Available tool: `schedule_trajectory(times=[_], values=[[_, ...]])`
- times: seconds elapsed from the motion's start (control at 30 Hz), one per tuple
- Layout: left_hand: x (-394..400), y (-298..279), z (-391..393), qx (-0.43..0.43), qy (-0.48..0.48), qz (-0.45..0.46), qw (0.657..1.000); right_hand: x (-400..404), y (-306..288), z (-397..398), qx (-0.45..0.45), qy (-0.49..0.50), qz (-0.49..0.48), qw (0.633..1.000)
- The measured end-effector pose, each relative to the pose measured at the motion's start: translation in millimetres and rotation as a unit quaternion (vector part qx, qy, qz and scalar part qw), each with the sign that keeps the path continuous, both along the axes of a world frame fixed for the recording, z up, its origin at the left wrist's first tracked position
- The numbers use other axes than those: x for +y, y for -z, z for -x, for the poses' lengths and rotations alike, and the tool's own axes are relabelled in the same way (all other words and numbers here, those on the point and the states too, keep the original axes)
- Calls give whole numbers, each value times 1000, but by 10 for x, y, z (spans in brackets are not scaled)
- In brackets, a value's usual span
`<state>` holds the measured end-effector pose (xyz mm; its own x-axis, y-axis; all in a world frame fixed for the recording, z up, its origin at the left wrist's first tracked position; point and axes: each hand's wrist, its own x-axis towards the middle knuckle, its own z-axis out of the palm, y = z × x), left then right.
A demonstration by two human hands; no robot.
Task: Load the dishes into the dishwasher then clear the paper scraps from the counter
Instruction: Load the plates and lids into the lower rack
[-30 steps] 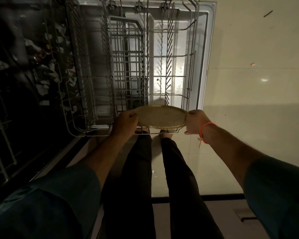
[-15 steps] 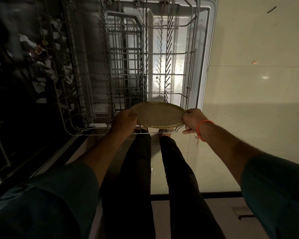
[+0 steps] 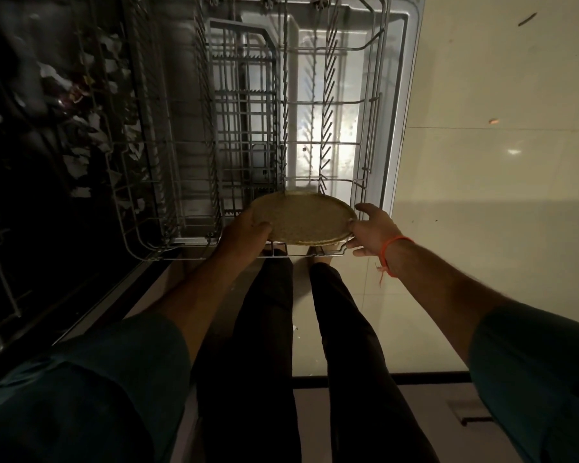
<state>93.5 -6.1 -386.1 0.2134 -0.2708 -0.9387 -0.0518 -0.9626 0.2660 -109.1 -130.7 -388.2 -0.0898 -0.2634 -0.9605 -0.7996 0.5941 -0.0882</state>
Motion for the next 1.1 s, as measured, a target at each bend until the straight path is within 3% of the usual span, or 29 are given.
schedule_trajectory(times=[0.13, 0.33, 0.67, 1.1], values=[[2, -15, -6, -46, 42, 25, 998, 42, -84, -3, 7, -129, 80, 988], [21, -116, -30, -81, 38, 28, 996, 38, -285, -118, -26, -174, 137, 975], [196, -546, -59, -128, 10, 105, 986, 192, -786, -243, -54, -183, 209, 959], [90, -2083, 176, -76, -104, 186, 974, 460, -2085, -528, -129, -149, 255, 947]])
